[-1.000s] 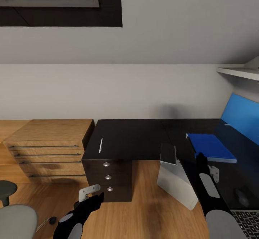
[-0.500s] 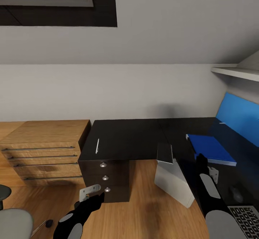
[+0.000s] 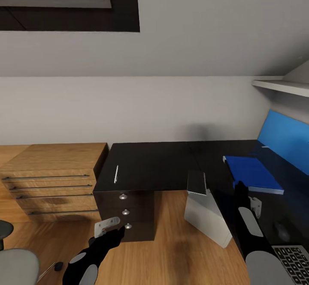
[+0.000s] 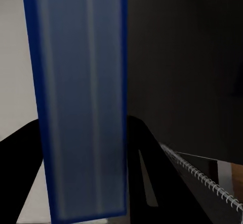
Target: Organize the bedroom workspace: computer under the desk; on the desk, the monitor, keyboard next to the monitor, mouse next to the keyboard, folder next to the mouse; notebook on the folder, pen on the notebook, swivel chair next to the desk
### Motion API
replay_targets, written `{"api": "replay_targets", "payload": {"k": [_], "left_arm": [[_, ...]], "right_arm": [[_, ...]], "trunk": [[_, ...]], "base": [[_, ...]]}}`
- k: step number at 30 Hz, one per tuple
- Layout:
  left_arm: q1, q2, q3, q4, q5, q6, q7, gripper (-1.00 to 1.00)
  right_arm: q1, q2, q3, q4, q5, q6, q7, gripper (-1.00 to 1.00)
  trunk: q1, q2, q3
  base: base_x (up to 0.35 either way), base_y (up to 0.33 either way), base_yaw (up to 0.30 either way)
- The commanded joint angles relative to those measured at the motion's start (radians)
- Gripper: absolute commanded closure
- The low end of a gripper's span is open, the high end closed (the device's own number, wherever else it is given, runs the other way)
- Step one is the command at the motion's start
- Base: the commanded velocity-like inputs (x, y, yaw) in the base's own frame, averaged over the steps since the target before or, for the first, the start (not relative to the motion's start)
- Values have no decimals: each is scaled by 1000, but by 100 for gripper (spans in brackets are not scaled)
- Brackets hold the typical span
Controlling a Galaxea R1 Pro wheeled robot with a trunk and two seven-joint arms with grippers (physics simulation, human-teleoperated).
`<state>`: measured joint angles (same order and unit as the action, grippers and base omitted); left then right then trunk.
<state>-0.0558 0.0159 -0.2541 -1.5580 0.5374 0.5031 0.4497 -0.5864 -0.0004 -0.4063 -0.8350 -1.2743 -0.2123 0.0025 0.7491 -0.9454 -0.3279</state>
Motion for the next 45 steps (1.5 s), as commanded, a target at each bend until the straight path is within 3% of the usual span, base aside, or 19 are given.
{"api": "replay_targets", "payload": {"k": [1, 3, 5, 10, 45], "left_arm": [[-1, 1, -2, -3, 10, 1, 10, -100], [-1, 1, -2, -3, 10, 1, 10, -100], [-1, 1, -2, -3, 10, 1, 11, -100], [-1, 1, -2, -4, 10, 1, 11, -100], [-1, 2, 2, -3, 10, 2, 12, -100]], "right_arm": [[0, 1, 1, 0, -8, -4, 53, 100], [2, 2, 1, 0, -7, -4, 123, 100], [2, 2, 1, 0, -6, -4, 150, 100], [3, 0, 1, 1, -6, -3, 175, 100], [3, 0, 0, 4, -11, -2, 148, 100]], "trunk": [[4, -8, -4], [12, -22, -11], [19, -36, -17], [38, -71, -33], [173, -316, -142]], "base": [[0, 0, 0], [0, 0, 0], [0, 0, 0], [0, 0, 0], [0, 0, 0]]}}
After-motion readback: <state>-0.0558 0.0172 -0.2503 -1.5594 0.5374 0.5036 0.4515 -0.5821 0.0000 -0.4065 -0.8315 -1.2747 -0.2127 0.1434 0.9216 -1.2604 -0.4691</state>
